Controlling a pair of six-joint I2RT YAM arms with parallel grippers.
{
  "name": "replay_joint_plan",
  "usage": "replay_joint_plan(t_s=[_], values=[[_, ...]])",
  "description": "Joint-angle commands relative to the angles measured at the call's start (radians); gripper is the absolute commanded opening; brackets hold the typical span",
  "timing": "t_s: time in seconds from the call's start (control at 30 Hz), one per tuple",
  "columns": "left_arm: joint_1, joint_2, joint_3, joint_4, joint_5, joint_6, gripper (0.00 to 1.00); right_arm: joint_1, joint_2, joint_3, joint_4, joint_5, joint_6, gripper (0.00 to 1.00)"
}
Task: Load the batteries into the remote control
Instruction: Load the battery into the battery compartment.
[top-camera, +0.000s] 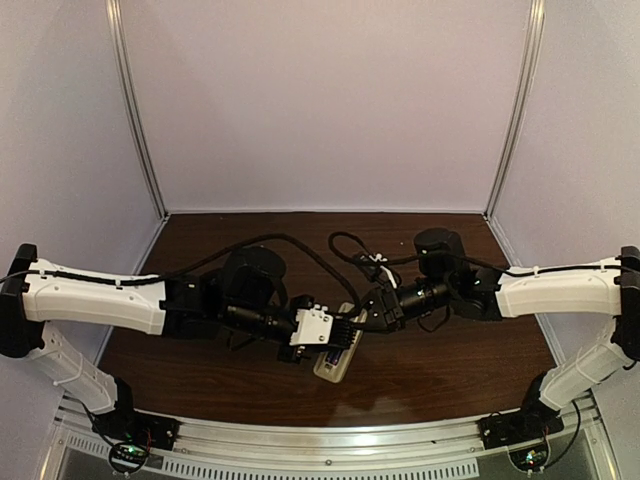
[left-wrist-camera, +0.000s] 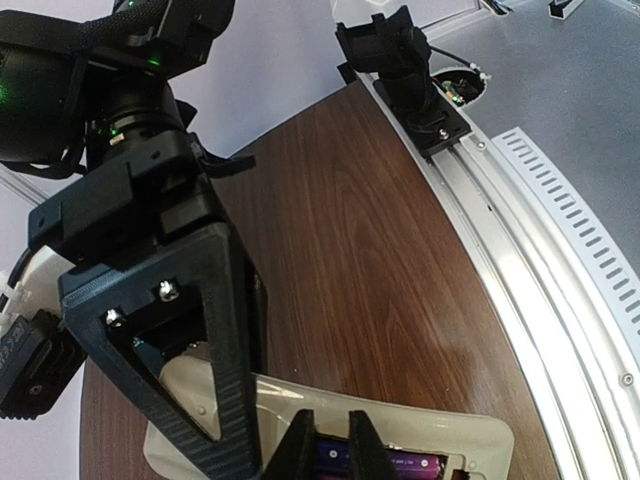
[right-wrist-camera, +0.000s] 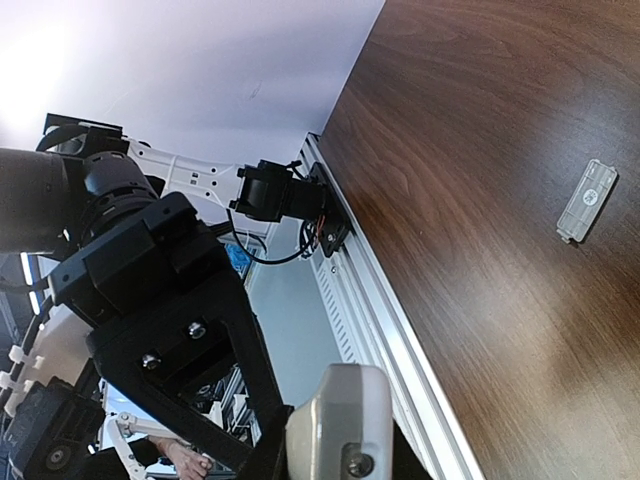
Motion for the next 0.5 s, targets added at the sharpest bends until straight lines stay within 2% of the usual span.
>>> replay_joint_plan(t_s=[0.0,0.23,0.47], values=[[-0.013,0.065,-0.076,-0.172,-0.097,0.017,0.14,0.021,-0.081,0.031,0.35,-0.107,0.109,0.0],[-0.015,0.037,-0.111,-0.12,-0.117,0.034,0.25,0.041,-0.077,0.04,0.364,-0.119,0.115,0.0],[-0.028,-0.024,-0.157,-0.066,-0.149,0.054,0.28,0.043,-0.07,0.031,0.381,-0.114,0.125,0.0]])
